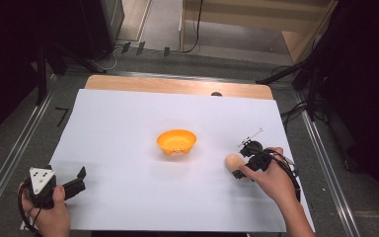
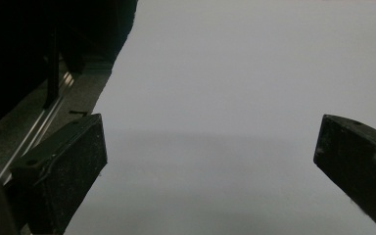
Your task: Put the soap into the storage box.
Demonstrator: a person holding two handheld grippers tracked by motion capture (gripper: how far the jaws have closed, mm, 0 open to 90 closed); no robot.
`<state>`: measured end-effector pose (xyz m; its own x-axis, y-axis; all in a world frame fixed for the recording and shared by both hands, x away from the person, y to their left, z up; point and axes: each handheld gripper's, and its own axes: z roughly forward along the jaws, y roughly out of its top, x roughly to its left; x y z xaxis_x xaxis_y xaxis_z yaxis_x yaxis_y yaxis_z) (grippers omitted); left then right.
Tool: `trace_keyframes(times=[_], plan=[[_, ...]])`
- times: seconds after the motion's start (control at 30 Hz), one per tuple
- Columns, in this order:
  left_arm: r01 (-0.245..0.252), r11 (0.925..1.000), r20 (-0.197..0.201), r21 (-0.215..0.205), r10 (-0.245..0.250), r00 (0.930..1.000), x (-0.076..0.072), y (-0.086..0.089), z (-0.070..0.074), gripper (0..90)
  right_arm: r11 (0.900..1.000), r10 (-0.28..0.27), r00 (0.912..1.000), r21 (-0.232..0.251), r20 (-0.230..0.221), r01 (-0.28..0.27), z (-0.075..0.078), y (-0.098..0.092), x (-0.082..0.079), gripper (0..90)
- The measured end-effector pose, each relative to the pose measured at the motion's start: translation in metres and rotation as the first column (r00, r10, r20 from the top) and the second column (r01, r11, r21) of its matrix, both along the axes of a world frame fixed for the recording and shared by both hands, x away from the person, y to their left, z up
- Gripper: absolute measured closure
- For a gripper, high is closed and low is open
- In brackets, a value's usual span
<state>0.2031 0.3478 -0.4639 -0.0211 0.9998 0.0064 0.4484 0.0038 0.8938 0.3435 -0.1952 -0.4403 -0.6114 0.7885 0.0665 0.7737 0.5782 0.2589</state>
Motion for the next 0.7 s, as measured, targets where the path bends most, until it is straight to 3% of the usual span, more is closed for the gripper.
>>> trace_keyframes(times=[0.4, 0.5, 0.7], plan=[[0.002, 1.0000, -0.002, -0.001, -0.002, 1.0000, 0.000, 0.000, 0.000, 0.0, 1.000, 0.007, 1.0000, 0.001, 0.006, -0.007, -0.003, 0.011, 0.006, 18.7], [0.002, 1.0000, -0.002, -0.001, -0.002, 1.0000, 0.000, 0.000, 0.000, 0.0, 1.000, 0.011, 0.9999, -0.004, -0.007, -0.011, -0.005, 0.013, 0.008, 23.7], [0.004, 1.0000, -0.002, -0.002, -0.004, 1.0000, 0.000, 0.000, 0.000, 0.0, 1.000, 0.004, 1.0000, -0.007, -0.006, -0.004, -0.008, 0.015, 0.010, 23.8]])
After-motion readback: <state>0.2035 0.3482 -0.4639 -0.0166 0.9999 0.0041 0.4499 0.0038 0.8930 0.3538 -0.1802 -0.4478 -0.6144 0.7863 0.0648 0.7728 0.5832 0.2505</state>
